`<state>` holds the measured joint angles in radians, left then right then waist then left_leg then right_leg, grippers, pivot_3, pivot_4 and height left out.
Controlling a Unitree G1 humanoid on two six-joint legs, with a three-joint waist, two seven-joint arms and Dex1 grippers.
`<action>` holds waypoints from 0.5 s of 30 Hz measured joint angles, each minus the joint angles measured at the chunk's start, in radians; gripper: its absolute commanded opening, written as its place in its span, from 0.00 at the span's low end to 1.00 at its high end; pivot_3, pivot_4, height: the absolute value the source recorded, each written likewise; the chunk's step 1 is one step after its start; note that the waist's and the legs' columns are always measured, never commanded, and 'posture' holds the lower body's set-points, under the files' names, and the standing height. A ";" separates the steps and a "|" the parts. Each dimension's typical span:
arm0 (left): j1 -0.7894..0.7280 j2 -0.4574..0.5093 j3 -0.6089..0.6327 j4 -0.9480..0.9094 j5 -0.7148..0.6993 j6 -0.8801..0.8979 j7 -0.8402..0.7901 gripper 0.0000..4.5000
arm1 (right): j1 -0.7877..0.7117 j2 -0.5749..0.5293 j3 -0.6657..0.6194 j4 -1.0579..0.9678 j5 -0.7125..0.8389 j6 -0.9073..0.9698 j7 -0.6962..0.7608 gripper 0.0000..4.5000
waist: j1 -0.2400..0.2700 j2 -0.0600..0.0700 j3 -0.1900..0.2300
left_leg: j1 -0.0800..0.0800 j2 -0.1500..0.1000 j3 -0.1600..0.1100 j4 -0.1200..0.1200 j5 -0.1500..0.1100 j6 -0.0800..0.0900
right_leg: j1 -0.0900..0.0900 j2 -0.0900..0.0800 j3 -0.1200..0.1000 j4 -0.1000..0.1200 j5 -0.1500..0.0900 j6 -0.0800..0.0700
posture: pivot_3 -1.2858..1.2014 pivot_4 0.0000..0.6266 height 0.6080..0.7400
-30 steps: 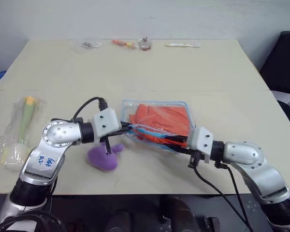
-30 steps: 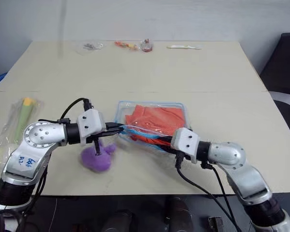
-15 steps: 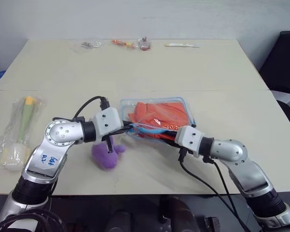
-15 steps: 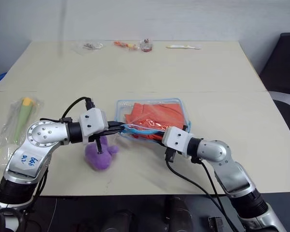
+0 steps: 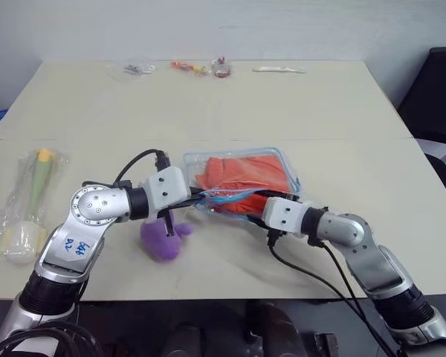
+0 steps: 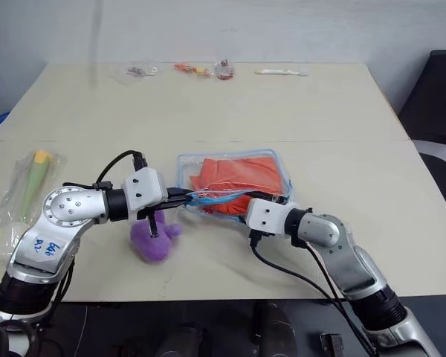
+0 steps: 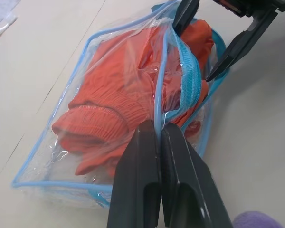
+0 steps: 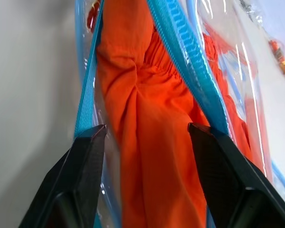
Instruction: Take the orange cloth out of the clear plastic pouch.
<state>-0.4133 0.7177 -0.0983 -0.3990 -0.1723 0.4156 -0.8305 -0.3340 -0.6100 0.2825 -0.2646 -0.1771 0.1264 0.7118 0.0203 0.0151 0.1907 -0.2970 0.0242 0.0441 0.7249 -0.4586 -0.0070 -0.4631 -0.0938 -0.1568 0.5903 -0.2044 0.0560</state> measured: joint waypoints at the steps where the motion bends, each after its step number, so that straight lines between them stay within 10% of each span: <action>1: 0.000 0.000 0.000 0.000 0.000 0.001 0.000 0.00 | -0.002 0.000 0.004 0.012 -0.017 -0.016 -0.008 0.59 | 0.000 0.000 0.000 | 0.000 0.000 0.000 0.000 0.000 0.000 | 0.000 0.000 0.000 0.000 0.000 0.000 | 0.52 0.24 1.00; 15: 0.000 -0.011 -0.002 -0.004 0.000 0.021 0.009 0.00 | -0.135 0.009 0.090 0.252 -0.252 -0.256 -0.124 0.59 | -0.011 0.000 0.000 | 0.000 0.000 0.000 0.000 0.000 0.000 | 0.001 0.000 0.000 0.000 0.000 0.000 | 0.52 0.24 1.00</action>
<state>-0.4136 0.7069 -0.1001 -0.4030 -0.1722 0.4364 -0.8210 -0.4691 -0.6006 0.3729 -0.0131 -0.4293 -0.1300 0.5880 0.0090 0.0148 0.1904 -0.2966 0.0246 0.0441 0.7250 -0.4585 -0.0070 -0.4624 -0.0941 -0.1566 0.5905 -0.2044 0.0559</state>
